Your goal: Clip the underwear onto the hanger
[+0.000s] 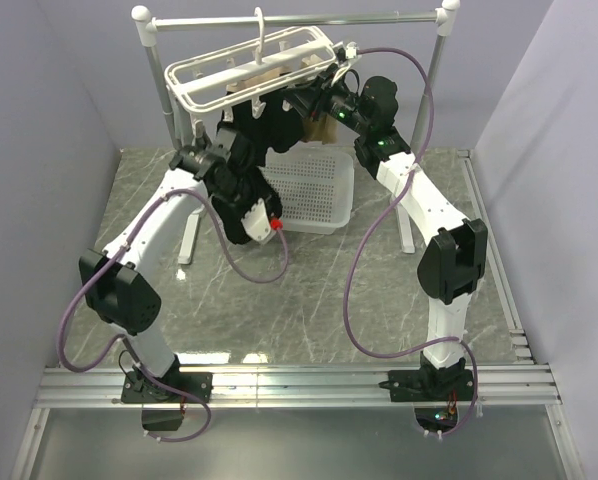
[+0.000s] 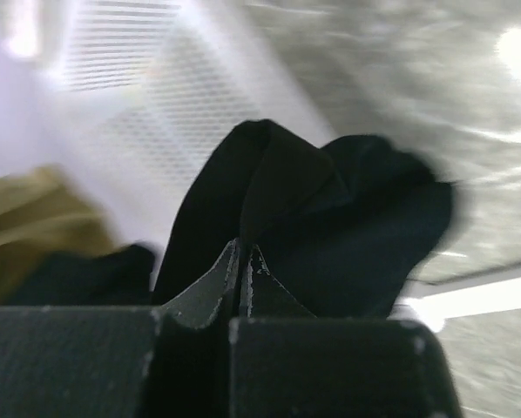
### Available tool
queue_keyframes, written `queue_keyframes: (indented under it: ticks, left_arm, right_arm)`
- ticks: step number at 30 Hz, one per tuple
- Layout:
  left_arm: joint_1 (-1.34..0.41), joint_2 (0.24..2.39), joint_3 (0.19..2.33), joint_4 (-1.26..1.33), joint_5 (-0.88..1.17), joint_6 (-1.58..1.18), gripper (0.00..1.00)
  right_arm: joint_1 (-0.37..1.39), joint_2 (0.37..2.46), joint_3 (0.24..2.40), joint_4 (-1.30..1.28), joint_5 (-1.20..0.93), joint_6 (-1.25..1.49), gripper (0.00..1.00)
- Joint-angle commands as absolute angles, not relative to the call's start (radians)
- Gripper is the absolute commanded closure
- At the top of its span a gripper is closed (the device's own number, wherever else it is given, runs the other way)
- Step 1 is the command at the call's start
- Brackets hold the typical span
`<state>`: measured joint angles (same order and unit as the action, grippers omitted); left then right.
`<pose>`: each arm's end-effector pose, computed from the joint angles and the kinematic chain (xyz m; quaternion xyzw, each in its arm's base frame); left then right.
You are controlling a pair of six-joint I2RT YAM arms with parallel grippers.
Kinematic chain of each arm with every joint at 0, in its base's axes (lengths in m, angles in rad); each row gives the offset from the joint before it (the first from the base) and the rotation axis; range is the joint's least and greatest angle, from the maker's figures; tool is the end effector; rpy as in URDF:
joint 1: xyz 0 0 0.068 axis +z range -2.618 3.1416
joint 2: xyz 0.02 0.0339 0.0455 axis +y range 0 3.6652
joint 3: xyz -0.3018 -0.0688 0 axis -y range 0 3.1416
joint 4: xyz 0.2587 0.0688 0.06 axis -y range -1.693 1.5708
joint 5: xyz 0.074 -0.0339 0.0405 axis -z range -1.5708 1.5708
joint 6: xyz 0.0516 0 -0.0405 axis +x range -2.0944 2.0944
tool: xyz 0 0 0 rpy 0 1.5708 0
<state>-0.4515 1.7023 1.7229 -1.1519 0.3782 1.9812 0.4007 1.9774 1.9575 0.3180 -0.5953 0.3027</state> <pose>0.3236 -0.1781 0.3676 0.9132 0.2943 0.0159 0.2815 0.4590 0.2259 0.4798 -0.2634 0.5559 0.4285 0.6618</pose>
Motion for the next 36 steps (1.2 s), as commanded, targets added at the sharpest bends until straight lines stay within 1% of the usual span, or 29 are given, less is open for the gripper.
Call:
queue_keyframes:
  ticks: [1, 5, 7, 14, 20, 23, 26, 28, 29, 35, 36]
  left_arm:
    - [-0.462, 1.729, 1.899, -1.31, 0.535, 1.946, 1.0]
    - [-0.462, 1.712, 1.93, -1.276, 0.574, 1.794, 1.0]
    - [-0.462, 1.683, 1.899, -1.224, 0.587, 1.719, 1.0]
    - [-0.486, 1.589, 1.685, -1.06, 0.574, 1.674, 1.0]
    - [-0.512, 1.604, 1.664, -0.98, 0.554, 1.522, 1.0]
    - [-0.517, 1.611, 1.62, -0.979, 0.494, 1.555, 1.0]
    - [-0.528, 1.611, 1.576, -1.037, 0.425, 1.711, 0.99]
    - [-0.537, 1.603, 1.546, -1.025, 0.399, 1.732, 0.96]
    - [-0.538, 1.598, 1.537, -1.013, 0.373, 1.739, 0.93]
    - [-0.558, 1.594, 1.52, -0.927, 0.35, 1.767, 0.84]
    - [-0.56, 1.588, 1.517, -0.914, 0.353, 1.776, 0.78]
  right_arm:
    - [0.39, 1.947, 1.944, 0.318, -0.601, 0.307, 1.0]
    - [0.388, 1.934, 1.927, 0.314, -0.6, 0.304, 1.0]
    - [0.39, 1.931, 1.919, 0.316, -0.6, 0.305, 1.0]
    - [0.39, 1.924, 1.905, 0.318, -0.611, 0.308, 1.0]
    - [0.39, 1.901, 1.87, 0.337, -0.607, 0.31, 1.0]
    - [0.388, 1.893, 1.855, 0.341, -0.609, 0.307, 1.0]
    - [0.39, 1.89, 1.853, 0.339, -0.612, 0.302, 1.0]
    - [0.39, 1.891, 1.856, 0.341, -0.614, 0.304, 1.0]
    - [0.39, 1.893, 1.858, 0.342, -0.614, 0.304, 1.0]
    - [0.388, 1.893, 1.858, 0.347, -0.615, 0.308, 1.0]
    - [0.388, 1.894, 1.856, 0.348, -0.615, 0.308, 1.0]
